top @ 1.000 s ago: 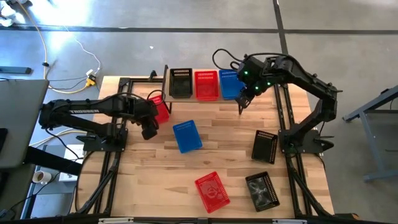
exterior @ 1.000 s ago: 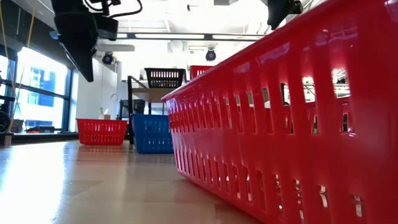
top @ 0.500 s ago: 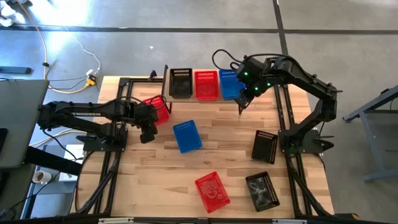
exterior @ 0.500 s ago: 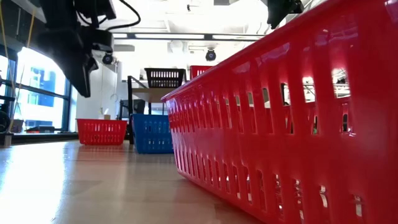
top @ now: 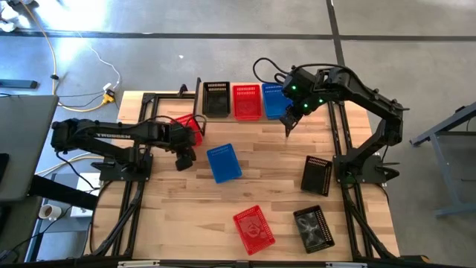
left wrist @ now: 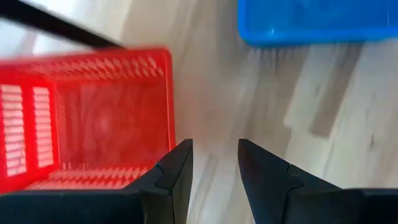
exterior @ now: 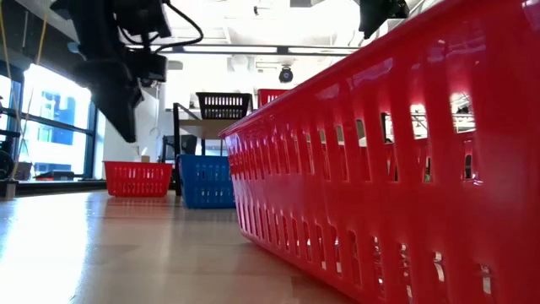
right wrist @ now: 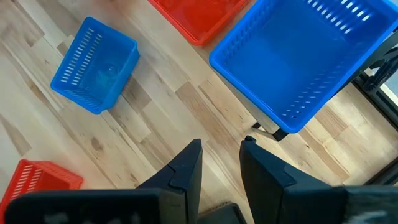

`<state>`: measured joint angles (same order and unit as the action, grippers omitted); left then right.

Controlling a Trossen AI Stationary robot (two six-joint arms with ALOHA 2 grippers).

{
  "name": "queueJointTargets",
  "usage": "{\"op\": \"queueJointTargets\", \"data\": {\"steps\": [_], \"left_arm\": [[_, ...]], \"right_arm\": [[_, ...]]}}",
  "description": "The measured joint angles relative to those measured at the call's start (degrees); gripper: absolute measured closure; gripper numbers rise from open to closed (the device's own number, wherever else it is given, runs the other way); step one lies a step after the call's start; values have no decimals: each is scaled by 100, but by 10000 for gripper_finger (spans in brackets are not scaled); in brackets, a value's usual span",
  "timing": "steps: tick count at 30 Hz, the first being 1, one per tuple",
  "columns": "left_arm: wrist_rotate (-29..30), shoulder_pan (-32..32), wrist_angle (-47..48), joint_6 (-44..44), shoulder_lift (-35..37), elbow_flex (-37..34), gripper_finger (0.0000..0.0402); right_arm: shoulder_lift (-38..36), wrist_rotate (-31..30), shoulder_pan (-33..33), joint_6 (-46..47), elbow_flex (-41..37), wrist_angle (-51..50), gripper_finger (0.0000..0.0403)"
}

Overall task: Stack baskets on shelf by color
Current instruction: Stack the top red bin on top of the red bin on the shelf

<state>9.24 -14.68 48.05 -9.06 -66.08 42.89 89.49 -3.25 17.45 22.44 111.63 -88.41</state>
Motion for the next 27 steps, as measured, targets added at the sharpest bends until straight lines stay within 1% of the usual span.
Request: {"op": "queueJointTargets", "data": {"steps": [2,5,12,19,27], "left_arm": [[180,0,-89,-110,-61,0,284],[415,0,45,-167,-189,2,284],[553,-2,-134,-65,-446,2,284],[813,-237,-168,-78,-944,2,284],[766,-446,-183,22,-1393,4,284]], "right_arm": [[0,0,0,-39,0,-2,309],[0,0,0,-40,0,0,309],[2,0,0,-55,0,-2,309],[2,1,0,-88,-1,-2,309],[2,20,0,-88,-2,-2,309]]}}
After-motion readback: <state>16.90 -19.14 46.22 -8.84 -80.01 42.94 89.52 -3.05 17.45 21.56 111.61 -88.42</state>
